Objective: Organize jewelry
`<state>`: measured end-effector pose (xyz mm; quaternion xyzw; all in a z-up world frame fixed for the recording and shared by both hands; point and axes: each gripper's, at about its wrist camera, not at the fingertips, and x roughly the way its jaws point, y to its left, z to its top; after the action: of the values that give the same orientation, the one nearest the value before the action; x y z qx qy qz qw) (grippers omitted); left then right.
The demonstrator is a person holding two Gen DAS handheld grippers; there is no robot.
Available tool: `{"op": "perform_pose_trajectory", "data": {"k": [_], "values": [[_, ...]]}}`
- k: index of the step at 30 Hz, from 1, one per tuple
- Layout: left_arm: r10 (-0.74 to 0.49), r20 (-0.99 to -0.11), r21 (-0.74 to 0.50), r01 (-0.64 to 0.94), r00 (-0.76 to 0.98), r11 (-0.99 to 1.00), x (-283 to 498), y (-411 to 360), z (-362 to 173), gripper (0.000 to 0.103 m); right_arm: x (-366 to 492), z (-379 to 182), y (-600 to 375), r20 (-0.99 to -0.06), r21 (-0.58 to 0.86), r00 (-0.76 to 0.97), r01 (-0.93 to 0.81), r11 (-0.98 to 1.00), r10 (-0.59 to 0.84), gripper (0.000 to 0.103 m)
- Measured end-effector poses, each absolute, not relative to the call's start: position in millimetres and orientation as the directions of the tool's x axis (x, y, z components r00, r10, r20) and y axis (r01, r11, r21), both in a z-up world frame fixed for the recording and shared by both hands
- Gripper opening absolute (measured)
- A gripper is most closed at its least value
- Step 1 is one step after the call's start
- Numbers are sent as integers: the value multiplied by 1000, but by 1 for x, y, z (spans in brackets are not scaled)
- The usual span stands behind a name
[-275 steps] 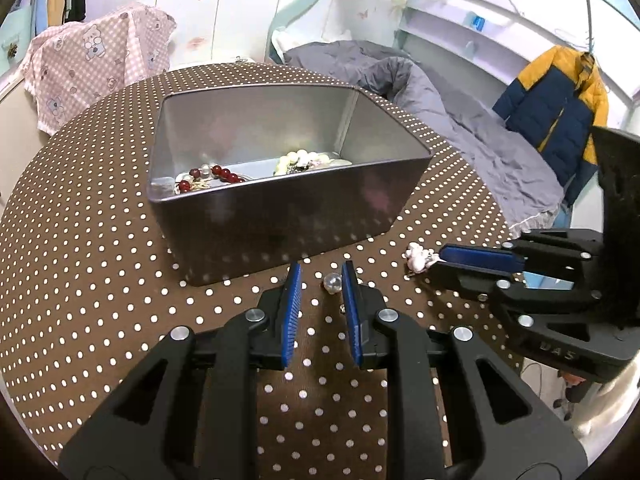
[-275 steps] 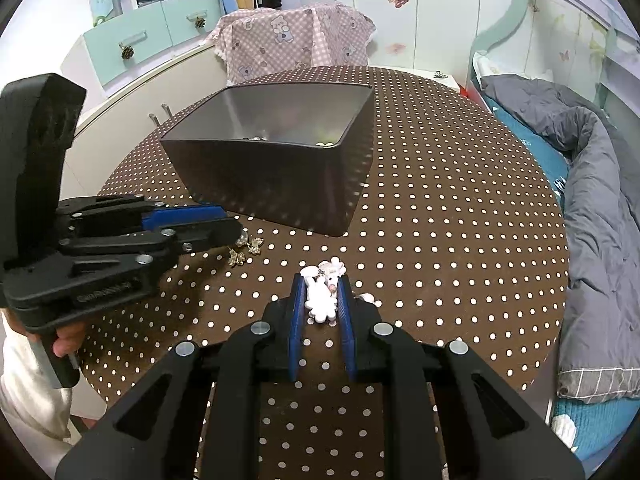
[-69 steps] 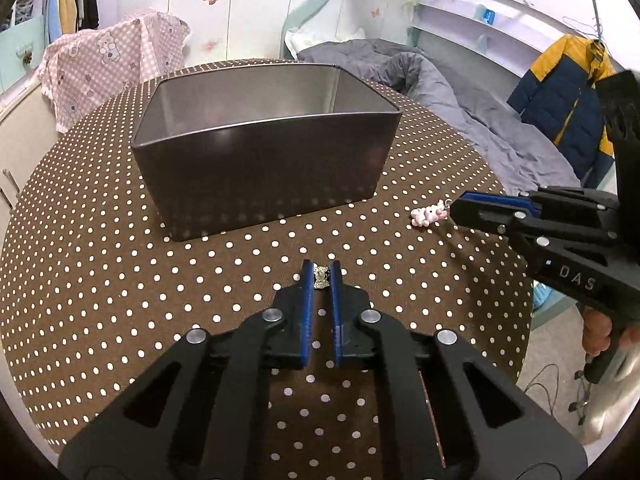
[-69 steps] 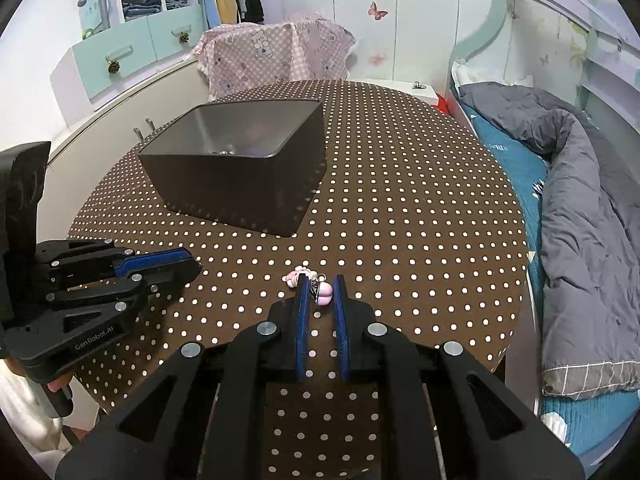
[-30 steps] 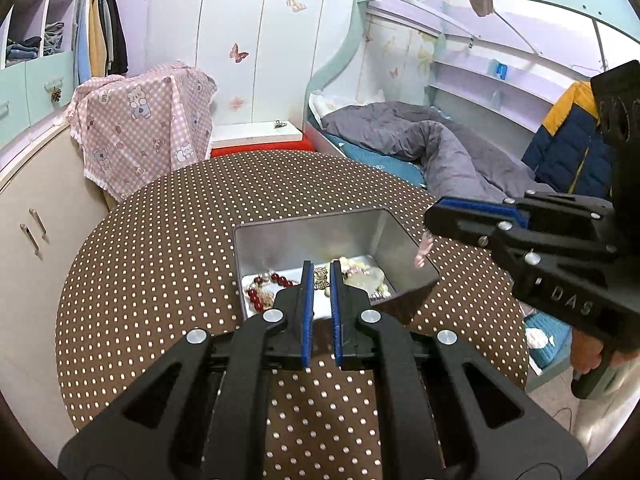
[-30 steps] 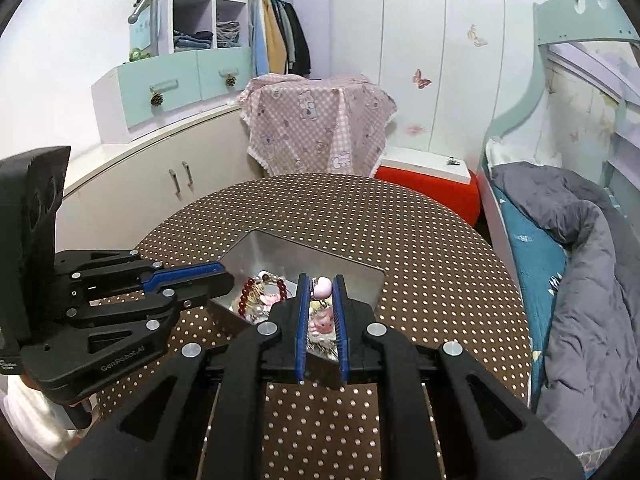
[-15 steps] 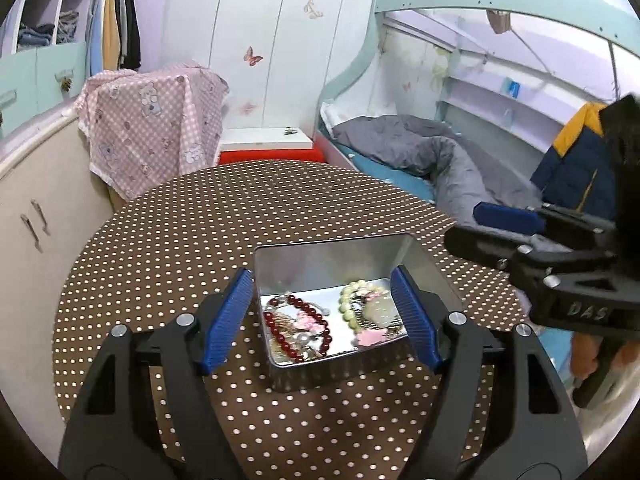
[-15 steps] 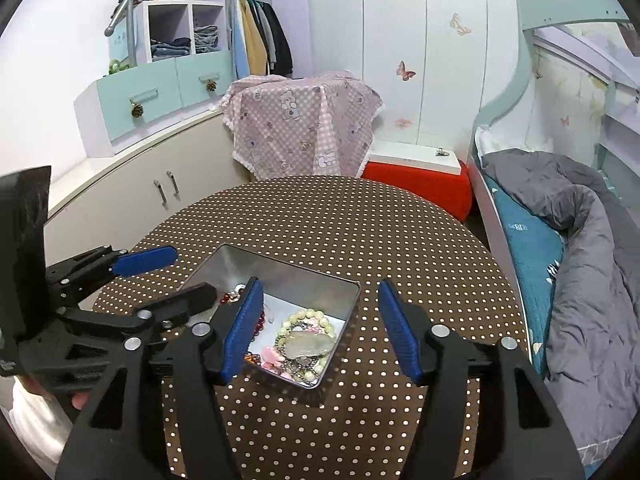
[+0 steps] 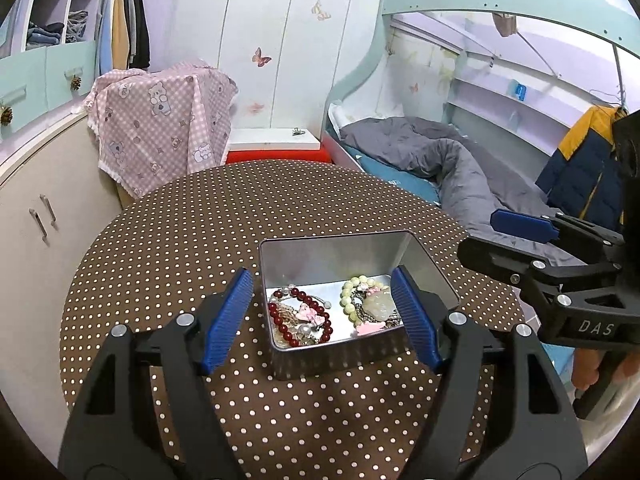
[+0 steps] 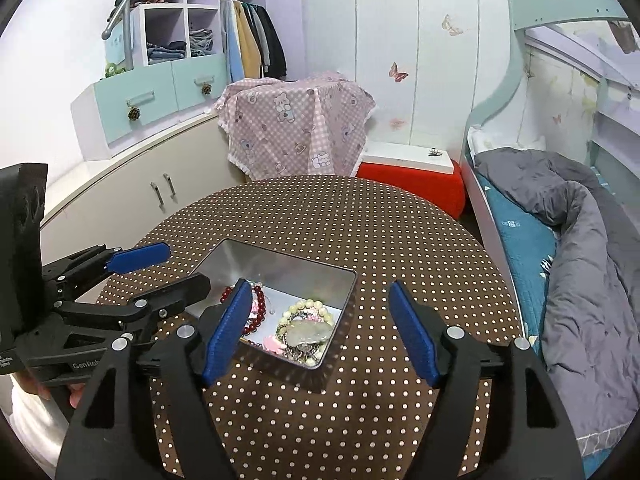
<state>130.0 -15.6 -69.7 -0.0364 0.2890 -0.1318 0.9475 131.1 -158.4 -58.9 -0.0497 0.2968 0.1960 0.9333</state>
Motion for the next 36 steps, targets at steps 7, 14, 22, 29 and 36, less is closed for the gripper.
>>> {"op": "perform_pose_trajectory", "data": {"k": [7, 14, 22, 29, 36], "values": [[-255, -519, -134, 217, 816, 967, 112, -19, -61, 71, 109, -55, -164, -554, 17, 764, -385, 923, 329, 72], [-224, -491, -109, 196, 842, 975, 86, -23, -49, 71, 81, -47, -166, -521, 6, 788, -382, 924, 329, 81], [-166, -455, -75, 149, 875, 986, 54, -26, -35, 76, 55, -40, -165, -484, 1, 809, -379, 925, 332, 90], [-123, -424, -56, 110, 897, 992, 35, -27, -23, 78, 37, -30, -166, -444, -4, 833, -371, 929, 330, 93], [-84, -386, -42, 73, 919, 996, 21, -29, -9, 80, 26, -21, -166, -405, -12, 854, -363, 932, 327, 95]]}}
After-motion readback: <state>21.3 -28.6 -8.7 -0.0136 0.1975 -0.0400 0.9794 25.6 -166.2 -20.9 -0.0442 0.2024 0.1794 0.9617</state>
